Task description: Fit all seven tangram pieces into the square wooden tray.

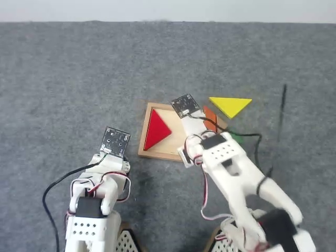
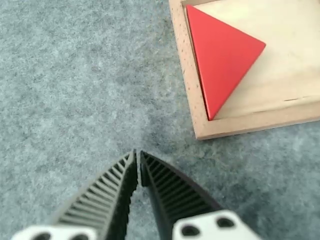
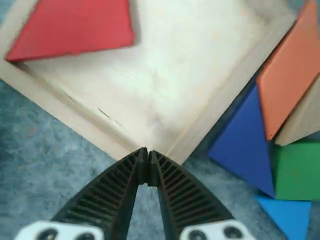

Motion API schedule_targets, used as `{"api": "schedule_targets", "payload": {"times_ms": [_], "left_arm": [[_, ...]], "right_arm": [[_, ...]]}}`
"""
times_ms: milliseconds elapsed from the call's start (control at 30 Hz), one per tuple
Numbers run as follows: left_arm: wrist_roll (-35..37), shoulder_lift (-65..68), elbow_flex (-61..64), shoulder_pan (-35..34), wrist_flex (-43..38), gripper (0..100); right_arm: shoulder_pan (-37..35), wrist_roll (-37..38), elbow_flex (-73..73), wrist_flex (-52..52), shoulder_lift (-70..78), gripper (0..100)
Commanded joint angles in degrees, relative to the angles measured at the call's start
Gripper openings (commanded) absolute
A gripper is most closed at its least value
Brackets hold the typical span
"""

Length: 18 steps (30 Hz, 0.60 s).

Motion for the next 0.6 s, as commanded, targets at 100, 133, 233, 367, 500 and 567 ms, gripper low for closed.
{"api": "schedule_targets", "payload": {"times_ms": [100,133,233,367,500,567], "left_arm": [[0.44,-0.7,-0.4,-0.18,0.26,1],[0.44,-0.7,-0.4,-0.18,0.26,1],[0.44,-0.7,-0.4,-0.18,0.26,1],[0.44,-0.7,-0.4,-0.18,0.26,1],[0.44,-0.7,-0.4,-0.18,0.26,1],[0.44,-0.7,-0.4,-0.18,0.26,1]], "right_arm": [[5.05,4.75,2.11,0.04,-11.47,0.6],[6.99,4.66,2.2,0.04,-12.44,0.6],[12.88,4.92,1.05,0.84,-14.02,0.6],[19.03,5.01,-7.03,3.21,-12.35,0.6],[19.38,5.1,-19.96,8.22,-3.74,6.9],[19.47,5.36,-28.04,12.0,2.51,11.7]]}}
